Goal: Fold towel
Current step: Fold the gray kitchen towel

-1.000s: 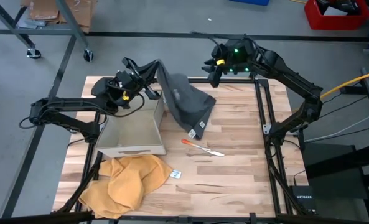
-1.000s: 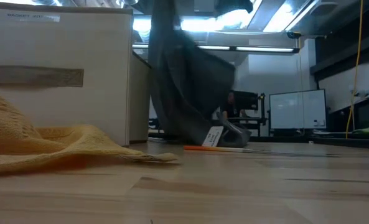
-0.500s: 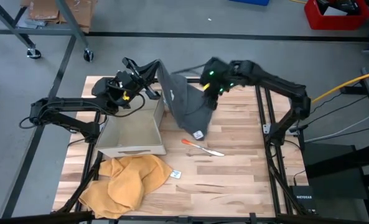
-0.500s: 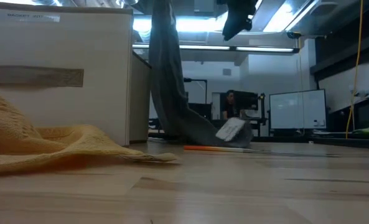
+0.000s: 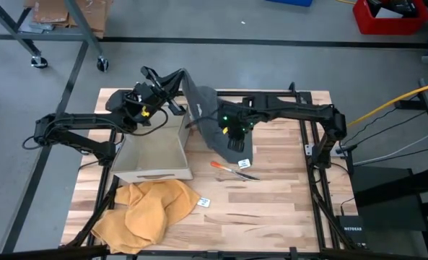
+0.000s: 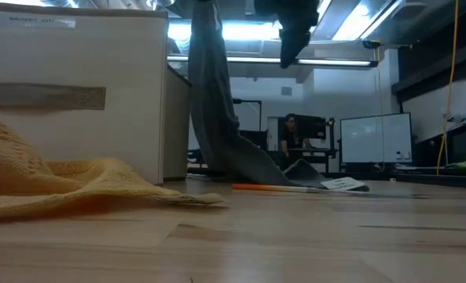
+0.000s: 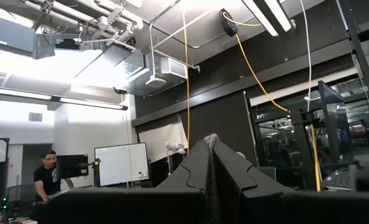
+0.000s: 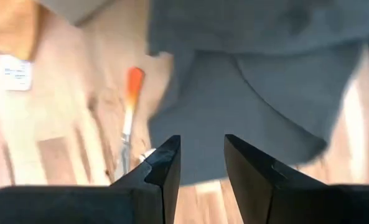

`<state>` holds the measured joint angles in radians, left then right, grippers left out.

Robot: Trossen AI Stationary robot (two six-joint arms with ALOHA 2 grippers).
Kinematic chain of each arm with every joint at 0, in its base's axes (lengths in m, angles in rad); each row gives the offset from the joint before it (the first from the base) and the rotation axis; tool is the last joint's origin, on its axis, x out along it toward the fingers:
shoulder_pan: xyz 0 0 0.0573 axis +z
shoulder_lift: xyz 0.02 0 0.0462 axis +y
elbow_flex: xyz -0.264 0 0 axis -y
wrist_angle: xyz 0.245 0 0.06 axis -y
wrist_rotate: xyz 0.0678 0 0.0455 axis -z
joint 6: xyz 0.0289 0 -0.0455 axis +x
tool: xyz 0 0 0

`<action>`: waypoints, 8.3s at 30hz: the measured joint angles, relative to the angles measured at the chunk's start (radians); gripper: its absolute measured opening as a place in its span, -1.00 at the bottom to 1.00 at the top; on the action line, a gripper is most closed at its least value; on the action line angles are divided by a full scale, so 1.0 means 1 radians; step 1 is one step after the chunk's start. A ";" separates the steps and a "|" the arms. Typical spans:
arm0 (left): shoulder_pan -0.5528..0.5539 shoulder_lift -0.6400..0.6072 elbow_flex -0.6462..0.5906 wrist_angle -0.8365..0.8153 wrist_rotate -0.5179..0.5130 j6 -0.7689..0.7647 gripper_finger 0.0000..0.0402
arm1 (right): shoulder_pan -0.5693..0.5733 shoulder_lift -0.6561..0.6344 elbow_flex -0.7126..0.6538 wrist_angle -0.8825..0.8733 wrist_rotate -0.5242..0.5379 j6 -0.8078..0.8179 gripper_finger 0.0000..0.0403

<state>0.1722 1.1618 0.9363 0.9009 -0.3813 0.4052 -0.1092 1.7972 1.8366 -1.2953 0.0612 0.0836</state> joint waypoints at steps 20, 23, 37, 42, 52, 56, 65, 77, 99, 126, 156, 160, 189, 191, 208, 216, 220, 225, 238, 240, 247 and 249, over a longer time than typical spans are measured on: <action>-0.001 -0.075 0.000 -0.001 0.000 0.001 -1.00 | 0.275 0.009 0.000 0.145 0.480 0.383 -0.37; -0.001 -0.076 0.000 0.002 0.000 -0.011 -1.00 | 0.293 0.015 0.000 0.193 0.488 0.408 -0.37; -0.001 -0.077 0.000 -0.002 0.000 -0.017 -1.00 | 0.346 0.190 0.000 0.252 0.562 0.421 -0.37; -0.002 -0.077 0.000 -0.001 0.000 -0.017 -1.00 | 0.354 0.218 0.000 0.253 0.614 0.453 -0.37; -0.014 -0.077 0.000 0.000 0.008 -0.017 -1.00 | 0.351 0.231 0.000 0.263 0.639 0.518 -0.37; -0.021 -0.076 0.000 0.000 0.008 -0.016 -1.00 | 0.351 0.244 0.000 0.288 0.644 0.520 -0.37; -0.029 -0.076 0.000 0.001 0.012 -0.015 -1.00 | 0.340 0.253 0.000 0.307 0.695 0.521 -0.37; -0.029 -0.077 0.000 0.000 0.016 -0.016 -1.00 | 0.252 0.253 0.000 0.301 0.582 0.513 -0.37; -0.029 -0.077 0.000 -0.011 0.015 -0.031 -1.00 | 0.206 0.253 0.030 -0.102 0.640 0.250 -0.98; -0.009 -0.075 0.015 0.035 0.101 -0.153 -1.00 | -0.024 -0.088 0.424 -0.276 0.866 0.120 -1.00; 0.220 0.396 0.851 -0.160 0.187 -0.217 -1.00 | -0.283 -0.284 0.520 0.544 0.898 -0.631 -1.00; 0.256 0.441 0.920 -0.163 0.207 -0.265 -1.00 | -0.335 -0.284 0.520 0.581 0.897 -0.707 -1.00; 0.328 0.497 0.968 -0.169 0.429 -0.628 -1.00 | -0.519 -0.359 0.519 0.367 0.859 -0.700 -1.00; 0.310 0.497 0.968 -0.150 0.451 -0.622 -1.00 | -0.519 -0.382 0.519 0.335 0.824 -0.664 -1.00; 0.193 0.496 0.982 -0.159 0.457 -0.579 -1.00 | -0.519 -0.536 0.519 0.172 0.592 -0.463 -1.00; 0.101 0.496 1.060 -0.163 0.517 -0.543 -1.00 | -0.519 -0.579 0.519 0.169 0.414 -0.387 -1.00; 0.051 0.496 1.094 -0.194 0.536 -0.528 -1.00 | -0.519 -0.610 0.519 0.170 0.267 -0.325 -1.00; 0.003 0.496 1.115 -0.253 0.537 -0.497 -1.00 | -0.519 -0.654 0.519 0.179 0.189 -0.316 -1.00; -0.129 0.496 1.115 -0.266 0.536 -0.417 -1.00 | -0.519 -0.751 0.519 0.152 -0.064 -0.213 -1.00; -0.149 0.496 1.115 -0.268 0.536 -0.395 -1.00 | -0.519 -0.763 0.519 0.162 -0.095 -0.195 -1.00; -0.220 0.497 1.115 -0.322 0.531 -0.337 -1.00 | -0.520 -0.791 0.519 0.175 -0.125 -0.151 -1.00; -0.235 0.497 1.115 -0.325 0.519 -0.289 -1.00 | -0.520 -0.795 0.519 0.175 -0.126 -0.135 -1.00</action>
<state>-0.0628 1.6585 2.0510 0.5754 0.1375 0.1158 -0.6289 1.0027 2.3558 -1.1202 -0.0643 -0.0514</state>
